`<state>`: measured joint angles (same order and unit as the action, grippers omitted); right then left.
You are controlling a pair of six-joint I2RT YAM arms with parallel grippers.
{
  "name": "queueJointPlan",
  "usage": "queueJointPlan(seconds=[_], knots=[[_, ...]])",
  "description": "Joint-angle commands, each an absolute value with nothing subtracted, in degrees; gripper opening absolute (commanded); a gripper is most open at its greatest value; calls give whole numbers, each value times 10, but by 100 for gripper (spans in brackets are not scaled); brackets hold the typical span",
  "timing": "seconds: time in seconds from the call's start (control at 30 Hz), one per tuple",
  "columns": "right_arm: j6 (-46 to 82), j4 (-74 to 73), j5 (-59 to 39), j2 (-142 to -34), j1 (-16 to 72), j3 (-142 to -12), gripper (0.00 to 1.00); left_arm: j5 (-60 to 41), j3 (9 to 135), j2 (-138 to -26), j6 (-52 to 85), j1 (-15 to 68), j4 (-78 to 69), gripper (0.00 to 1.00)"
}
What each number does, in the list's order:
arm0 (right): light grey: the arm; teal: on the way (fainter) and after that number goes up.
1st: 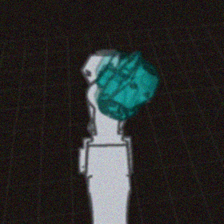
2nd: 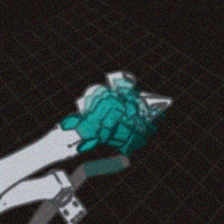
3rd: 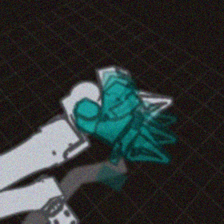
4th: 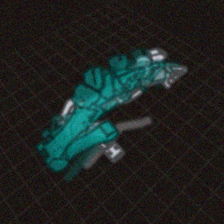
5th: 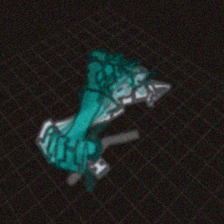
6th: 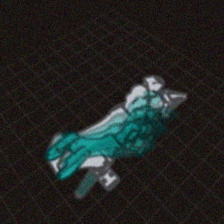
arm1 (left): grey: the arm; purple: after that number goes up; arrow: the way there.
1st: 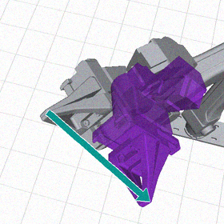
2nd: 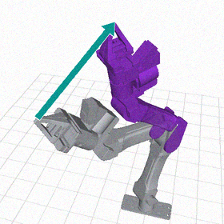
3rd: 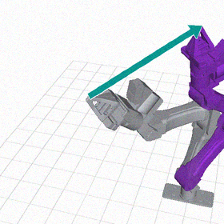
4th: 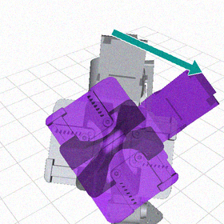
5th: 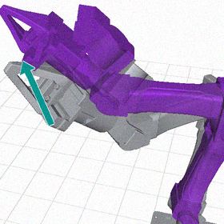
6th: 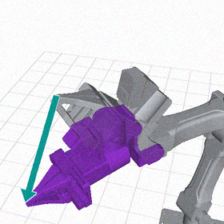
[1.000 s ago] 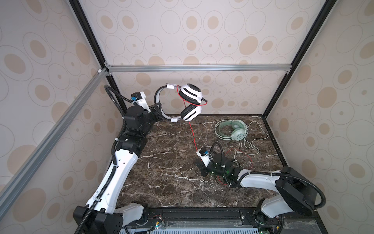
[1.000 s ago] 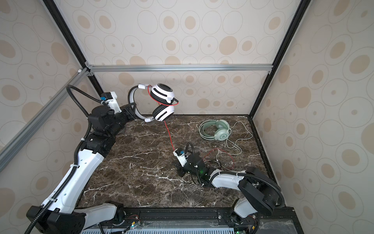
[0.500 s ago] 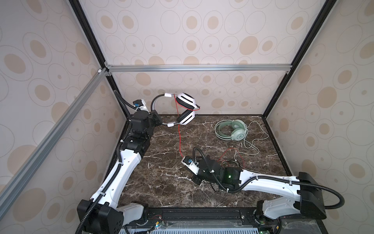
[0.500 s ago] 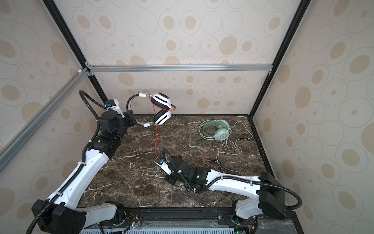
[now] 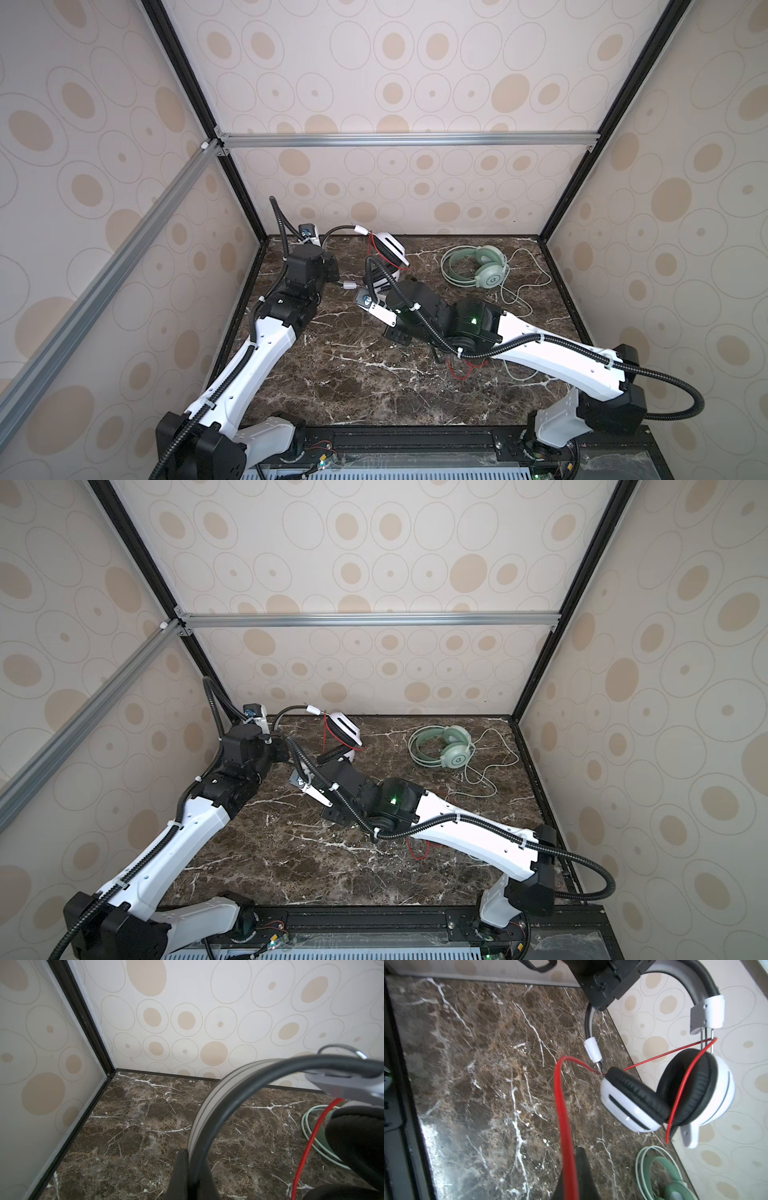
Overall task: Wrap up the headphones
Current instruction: 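Swing the right gripper with the red cable up over the held headphones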
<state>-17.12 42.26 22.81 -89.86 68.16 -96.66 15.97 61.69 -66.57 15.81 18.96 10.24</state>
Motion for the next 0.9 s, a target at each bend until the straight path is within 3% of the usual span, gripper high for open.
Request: queueJointPlan(seconds=[0.0, 0.6, 0.87], knots=[[-218, 514, 276, -912, 663, -1005, 0, 149, 615, -633, 116, 196, 88, 0], [-253, 569, 251, -947, 543, -1131, 2, -143, 569, -572, 14, 209, 161, 0], [-224, 533, 179, -927, 476, -1095, 5, -154, 558, -558, 24, 209, 152, 0]])
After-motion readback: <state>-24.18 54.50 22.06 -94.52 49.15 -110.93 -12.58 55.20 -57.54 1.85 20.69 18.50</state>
